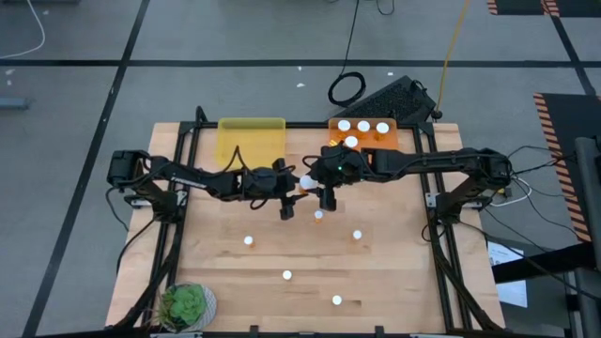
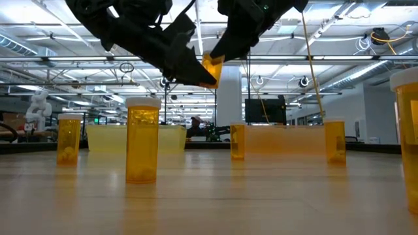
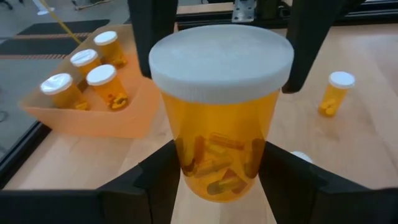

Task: Pick and place medicine bottles into bin by pill shape (circle, oval)
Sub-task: Put the big yellow pill bottle into the transparent orange bin

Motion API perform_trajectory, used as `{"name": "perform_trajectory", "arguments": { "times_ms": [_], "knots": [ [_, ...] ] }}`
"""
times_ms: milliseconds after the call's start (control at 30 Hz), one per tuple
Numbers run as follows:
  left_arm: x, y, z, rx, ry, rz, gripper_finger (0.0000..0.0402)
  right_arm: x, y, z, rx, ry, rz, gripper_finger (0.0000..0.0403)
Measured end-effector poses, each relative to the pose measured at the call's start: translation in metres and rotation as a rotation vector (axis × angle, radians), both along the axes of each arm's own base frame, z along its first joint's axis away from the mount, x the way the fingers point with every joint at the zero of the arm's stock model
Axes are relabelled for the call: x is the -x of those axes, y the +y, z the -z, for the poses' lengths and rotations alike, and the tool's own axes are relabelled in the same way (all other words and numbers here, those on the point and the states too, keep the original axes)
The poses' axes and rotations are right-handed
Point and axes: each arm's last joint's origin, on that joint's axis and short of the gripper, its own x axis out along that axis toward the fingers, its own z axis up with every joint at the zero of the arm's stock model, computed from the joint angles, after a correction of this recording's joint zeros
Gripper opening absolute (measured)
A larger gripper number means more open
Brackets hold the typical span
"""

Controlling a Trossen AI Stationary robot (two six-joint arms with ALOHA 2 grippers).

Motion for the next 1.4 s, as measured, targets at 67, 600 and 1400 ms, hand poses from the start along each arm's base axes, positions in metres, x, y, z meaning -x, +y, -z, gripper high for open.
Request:
{"name": "perform_trajectory", "arguments": {
  "times_ms": [67, 600, 1400],
  "knots": [
    [0.000, -0.001, 0.001, -0.012, 0.010, -0.023, 0.0220, 0.000, -0.002, 0.000, -0.001, 0.003, 0.006, 0.0213],
    [0.008, 0.006, 0.011, -0.030, 0.137, -0.120, 0.0330, 0.013, -0.031, 0.008, -0.006, 0.119, 0.082, 0.0212],
    [0.011, 0.006, 0.016, -0.023, 0.190, -0.120, 0.0312, 0.110, -0.087, -0.008, 0.043, 0.194, 0.533, 0.0212]
  ]
}}
